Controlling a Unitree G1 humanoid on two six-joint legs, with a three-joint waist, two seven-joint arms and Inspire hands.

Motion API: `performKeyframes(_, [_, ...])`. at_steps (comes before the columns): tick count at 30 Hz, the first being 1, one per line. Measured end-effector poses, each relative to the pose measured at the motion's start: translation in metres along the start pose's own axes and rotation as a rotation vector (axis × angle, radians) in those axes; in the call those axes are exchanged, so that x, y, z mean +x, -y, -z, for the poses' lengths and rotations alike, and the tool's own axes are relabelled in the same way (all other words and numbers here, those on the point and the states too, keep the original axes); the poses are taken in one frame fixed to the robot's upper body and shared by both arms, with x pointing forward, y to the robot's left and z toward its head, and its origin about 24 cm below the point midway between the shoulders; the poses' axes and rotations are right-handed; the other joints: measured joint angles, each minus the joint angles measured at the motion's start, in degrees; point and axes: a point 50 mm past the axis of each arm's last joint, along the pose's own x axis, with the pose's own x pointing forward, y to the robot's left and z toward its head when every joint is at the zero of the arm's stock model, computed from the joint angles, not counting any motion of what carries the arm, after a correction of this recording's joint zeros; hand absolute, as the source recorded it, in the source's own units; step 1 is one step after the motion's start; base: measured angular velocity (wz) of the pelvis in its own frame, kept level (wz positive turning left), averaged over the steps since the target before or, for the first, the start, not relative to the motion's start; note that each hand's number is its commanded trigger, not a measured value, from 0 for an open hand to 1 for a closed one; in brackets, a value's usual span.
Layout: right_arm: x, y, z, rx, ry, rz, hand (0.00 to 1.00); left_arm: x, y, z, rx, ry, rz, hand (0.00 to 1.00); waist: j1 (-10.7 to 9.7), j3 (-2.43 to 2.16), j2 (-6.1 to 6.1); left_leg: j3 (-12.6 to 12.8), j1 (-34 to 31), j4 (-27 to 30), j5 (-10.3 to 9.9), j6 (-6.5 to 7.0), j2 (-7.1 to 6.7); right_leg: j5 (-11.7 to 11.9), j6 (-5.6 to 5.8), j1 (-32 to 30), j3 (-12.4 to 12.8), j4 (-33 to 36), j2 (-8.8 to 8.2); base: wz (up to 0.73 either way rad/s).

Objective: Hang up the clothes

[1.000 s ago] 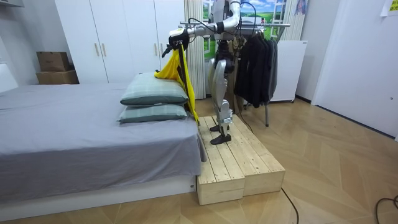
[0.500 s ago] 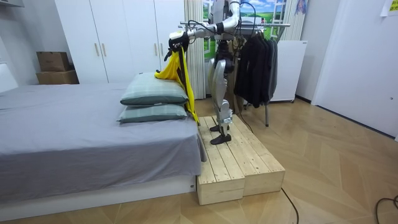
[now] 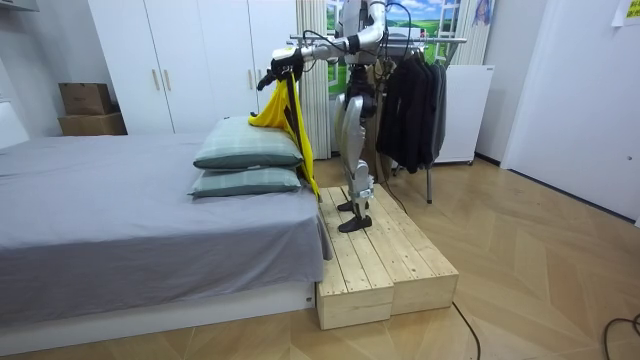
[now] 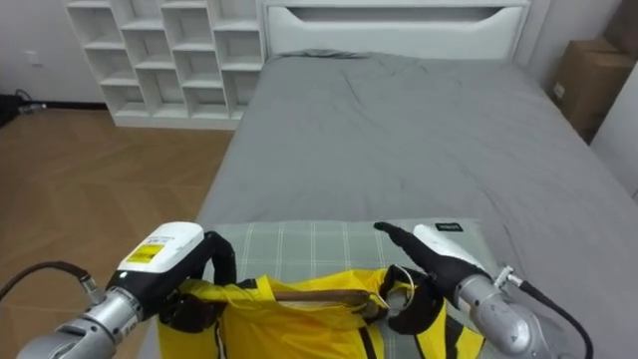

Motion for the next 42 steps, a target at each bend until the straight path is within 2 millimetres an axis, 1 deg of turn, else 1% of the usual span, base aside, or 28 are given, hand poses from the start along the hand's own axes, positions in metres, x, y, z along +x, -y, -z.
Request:
performKeyframes(2, [0.002, -0.003, -0.001, 0.032, 0.003, 0.007, 0.00, -0.001, 0.001, 0.000, -0.003, -0.001, -0.003, 1.00, -0.18, -0.03, 0.34, 0.01, -0.01, -0.02, 0.01, -0.01, -0.01, 0.00, 0.00, -0.01, 0.01, -0.04, 0.00, 0.00])
performKeyframes(5, [0.004, -0.010, -0.004, 0.109, 0.017, 0.013, 0.00, 0.000, 0.002, -0.001, -0.010, 0.002, -0.008, 1.00, -0.34, -0.05, 0.40, -0.11, -0.07, 0.03, 0.02, -0.02, -0.06, 0.00, 0.00, 0.36, -0.02, -0.09, 0.00, 0.01])
performKeyframes(7, [0.006, -0.015, -0.006, 0.192, 0.034, 0.031, 0.00, 0.001, 0.003, -0.004, -0.020, 0.009, -0.012, 1.00, -0.30, -0.06, 0.42, -0.26, -0.11, 0.06, 0.02, -0.01, -0.14, 0.00, 0.00, 0.45, -0.08, -0.11, -0.03, 0.04])
performKeyframes(11, [0.006, -0.015, -0.004, 0.247, 0.029, 0.048, 0.00, 0.002, 0.004, -0.006, -0.030, 0.013, -0.015, 1.00, -0.17, -0.04, 0.68, -0.94, -0.18, 0.25, 0.02, 0.00, -0.32, 0.00, 0.00, 0.67, -0.59, -0.12, -0.12, 0.08])
performKeyframes(15, [0.006, -0.016, -0.002, 0.268, 0.025, 0.059, 0.00, 0.002, 0.005, -0.007, -0.037, 0.014, -0.015, 1.00, -0.01, -0.05, 1.80, -1.46, -0.03, 0.28, 0.02, 0.01, -0.49, 0.00, 0.00, 1.28, -1.42, -0.47, -0.24, 0.08])
performKeyframes(16, [0.006, -0.016, -0.001, 0.270, 0.022, 0.059, 0.00, 0.002, 0.006, -0.008, -0.041, 0.015, -0.014, 1.00, -0.02, -0.14, 2.20, -1.78, -0.03, 0.24, 0.06, 0.06, -0.69, 0.00, 0.00, 1.52, -1.68, -0.73, -0.31, 0.09])
performKeyframes(18, [0.005, -0.017, 0.001, 0.278, 0.012, 0.060, 0.00, 0.002, 0.009, -0.009, -0.050, 0.014, -0.012, 1.00, -0.38, -0.31, 2.54, -2.33, -0.01, 0.10, 0.23, 0.11, -0.88, -0.02, 0.04, 1.64, -2.32, -0.80, -0.49, 0.14])
performKeyframes(24, [0.005, -0.016, 0.001, 0.279, 0.011, 0.065, 0.00, 0.001, 0.010, -0.009, -0.054, 0.013, -0.015, 1.00, -0.43, -0.25, 2.42, -2.69, -0.29, -0.04, 0.40, 0.11, -1.10, -0.10, 0.15, 1.38, -2.69, -0.95, -0.64, 0.03])
performKeyframes(30, [0.005, -0.017, 0.004, 0.282, -0.001, 0.075, 0.00, 0.002, 0.010, -0.009, -0.054, 0.014, -0.017, 1.00, -0.38, 0.01, 1.72, -2.77, -0.33, 0.00, 0.44, 0.18, -1.23, -0.12, 0.19, 1.59, -3.02, -0.96, -0.80, 0.01])
performKeyframes(33, [0.005, -0.019, 0.006, 0.286, -0.015, 0.073, 0.00, 0.002, 0.010, -0.010, -0.056, 0.014, -0.017, 1.00, -0.34, 0.02, 1.59, -2.77, -0.43, 0.02, 0.46, 0.22, -1.34, -0.13, 0.21, 1.46, -3.01, -0.96, -0.86, 0.00])
performKeyframes(35, [0.004, -0.021, 0.010, 0.291, -0.031, 0.067, 0.00, 0.002, 0.010, -0.010, -0.057, 0.015, -0.017, 1.00, -0.36, 0.02, 1.59, -2.77, -0.36, 0.03, 0.48, 0.25, -1.39, -0.14, 0.22, 1.31, -3.01, -0.98, -0.90, 0.00])
performKeyframes(37, [0.004, -0.026, 0.013, 0.304, -0.051, 0.056, 0.00, 0.002, 0.010, -0.010, -0.057, 0.014, -0.018, 1.00, -0.46, 0.01, 1.58, -2.78, -0.38, 0.04, 0.49, 0.27, -1.72, -0.14, 0.23, 1.31, -3.05, -0.97, -0.92, 0.00])
performKeyframes(42, [0.006, -0.034, 0.014, 0.326, -0.065, 0.039, 0.00, 0.002, 0.010, -0.010, -0.057, 0.014, -0.018, 1.00, -1.01, -0.02, 1.63, -2.93, -0.34, 0.07, 0.49, 0.28, -1.74, -0.14, 0.23, 1.68, -3.15, -0.97, -0.92, 0.00])
